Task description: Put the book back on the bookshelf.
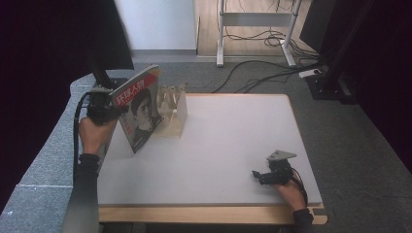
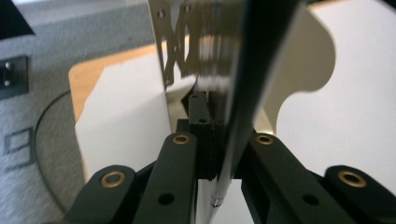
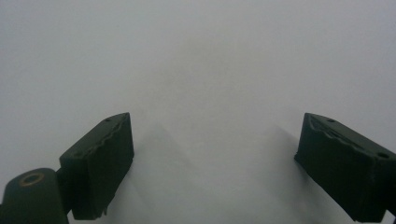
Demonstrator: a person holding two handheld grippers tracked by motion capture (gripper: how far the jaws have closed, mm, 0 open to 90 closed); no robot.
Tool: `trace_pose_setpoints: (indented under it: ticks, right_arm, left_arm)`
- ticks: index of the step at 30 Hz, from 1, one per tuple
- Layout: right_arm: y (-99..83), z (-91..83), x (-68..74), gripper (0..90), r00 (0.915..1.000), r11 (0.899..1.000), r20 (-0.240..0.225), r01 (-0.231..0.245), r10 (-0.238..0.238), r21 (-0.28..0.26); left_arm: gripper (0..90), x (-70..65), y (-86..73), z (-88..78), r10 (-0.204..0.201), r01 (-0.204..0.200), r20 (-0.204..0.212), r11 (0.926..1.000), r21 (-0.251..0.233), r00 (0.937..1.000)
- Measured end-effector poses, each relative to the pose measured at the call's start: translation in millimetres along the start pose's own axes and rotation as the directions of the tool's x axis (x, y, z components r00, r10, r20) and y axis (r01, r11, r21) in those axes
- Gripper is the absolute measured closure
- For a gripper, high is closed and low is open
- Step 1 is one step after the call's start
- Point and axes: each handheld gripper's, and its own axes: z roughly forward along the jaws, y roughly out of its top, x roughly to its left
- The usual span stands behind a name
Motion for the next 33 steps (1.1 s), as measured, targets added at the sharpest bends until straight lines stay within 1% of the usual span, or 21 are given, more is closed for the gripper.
trace_pose_setpoints:
  ticks: [1,3,4,5,7,8,9,10,13,14,15,18,20,21,23,25,27,28,30,31,33]
  right_arm:
    - [0.0,0.0,0.0,10.3,1.0000,1.000,0.000,0.000,0.000,0.000]
    - [0.0,0.0,0.0,10.3,1.0000,1.000,0.000,0.000,0.000,0.000]
    - [0.0,0.0,0.0,10.3,1.0000,1.000,0.000,0.000,0.000,0.000]
    - [0.0,0.0,0.0,10.3,1.0000,1.000,0.000,0.000,0.000,0.000]
    - [0.0,0.0,0.0,10.3,1.0000,1.000,0.000,0.000,0.000,0.000]
    - [0.0,0.0,-0.1,10.3,1.0000,1.000,0.000,0.001,-0.001,-0.001]
    - [0.0,0.1,-0.1,10.3,1.0000,1.000,0.000,0.001,-0.001,-0.001]
    - [0.0,0.0,-0.3,10.3,1.0000,1.000,0.000,0.002,-0.002,0.000]
    - [0.0,0.0,-0.2,10.3,1.0000,1.000,-0.001,0.001,-0.001,0.000]
    - [0.0,0.0,0.0,10.3,1.0000,1.000,-0.001,-0.001,0.001,0.000]
    - [0.0,0.0,-0.1,10.3,1.0000,1.000,-0.001,-0.001,0.001,0.000]
    - [0.0,0.0,-0.3,10.3,1.0000,1.000,0.000,0.001,-0.001,0.000]
    - [0.0,0.0,-0.1,10.3,1.0000,1.000,0.000,0.000,0.000,-0.001]
    - [0.0,0.0,-0.2,10.3,1.0000,1.000,0.000,0.001,-0.001,0.000]
    - [0.0,0.0,-0.2,10.3,1.0000,1.000,0.000,0.001,-0.001,0.000]
    - [0.0,0.0,-0.2,10.3,1.0000,1.000,0.000,0.001,-0.001,0.001]
    - [0.0,0.0,-0.1,10.3,1.0000,1.000,0.000,0.000,0.000,0.000]
    - [0.0,0.0,-0.1,10.3,1.0000,1.000,0.000,0.000,0.000,0.000]
    - [0.0,0.0,-0.1,10.3,1.0000,1.000,0.000,0.000,0.000,0.000]
    - [0.1,0.0,-0.1,10.3,1.0000,1.000,0.000,-0.001,0.001,0.000]
    - [0.1,0.0,-0.1,10.3,1.0000,1.000,0.000,-0.001,0.001,0.000]
  left_arm:
    - [86.0,0.6,-0.3,-0.2,-0.004,0.004,0.000,1.0000,0.001,1.0000]
    - [86.7,1.2,-1.5,-0.2,-0.022,0.022,-0.001,0.9997,-0.012,0.9998]
    - [87.0,1.7,-2.5,0.0,-0.029,0.029,0.004,0.9991,-0.031,0.9996]
    - [87.1,2.5,-3.5,0.7,-0.041,0.042,0.019,0.9978,-0.051,0.9990]
    - [87.3,3.6,-5.5,2.8,-0.057,0.059,0.019,0.9945,-0.087,0.9982]
    - [87.3,4.0,-6.0,5.0,-0.061,0.063,0.027,0.9933,-0.097,0.9978]
    - [87.4,3.2,-6.5,6.9,-0.065,0.066,0.014,0.9913,-0.114,0.9978]
    - [87.4,3.1,-6.3,9.1,-0.070,0.072,0.022,0.9900,-0.121,0.9973]
    - [87.2,3.1,-4.7,15.5,-0.079,0.081,0.019,0.9897,-0.118,0.9967]
    - [87.0,2.8,-4.4,16.7,-0.078,0.078,0.009,0.9902,-0.116,0.9969]
    - [86.8,2.5,-4.7,17.1,-0.074,0.073,-0.011,0.9907,-0.115,0.9972]
    - [85.8,4.7,-6.7,17.5,-0.068,0.063,-0.039,0.9920,-0.109,0.9969]
    - [84.6,7.6,-8.8,18.2,-0.067,0.061,-0.048,0.9926,-0.105,0.9966]
    - [81.7,9.2,-10.2,18.6,-0.069,0.062,-0.054,0.9920,-0.110,0.9962]
    - [78.0,11.7,-12.1,19.5,-0.080,0.075,-0.039,0.9906,-0.114,0.9961]
    - [74.4,13.8,-14.2,19.2,-0.083,0.077,-0.043,0.9897,-0.121,0.9957]
    - [67.4,15.4,-16.1,19.9,-0.083,0.076,-0.053,0.9897,-0.121,0.9951]
    - [64.8,16.4,-17.3,19.5,-0.084,0.078,-0.045,0.9891,-0.125,0.9955]
    - [60.2,18.3,-19.5,18.3,-0.090,0.087,-0.011,0.9859,-0.143,0.9959]
    - [56.2,18.5,-20.0,17.6,-0.090,0.088,-0.009,0.9853,-0.146,0.9959]
    - [50.3,17.6,-20.6,16.0,-0.083,0.079,-0.023,0.9847,-0.155,0.9963]
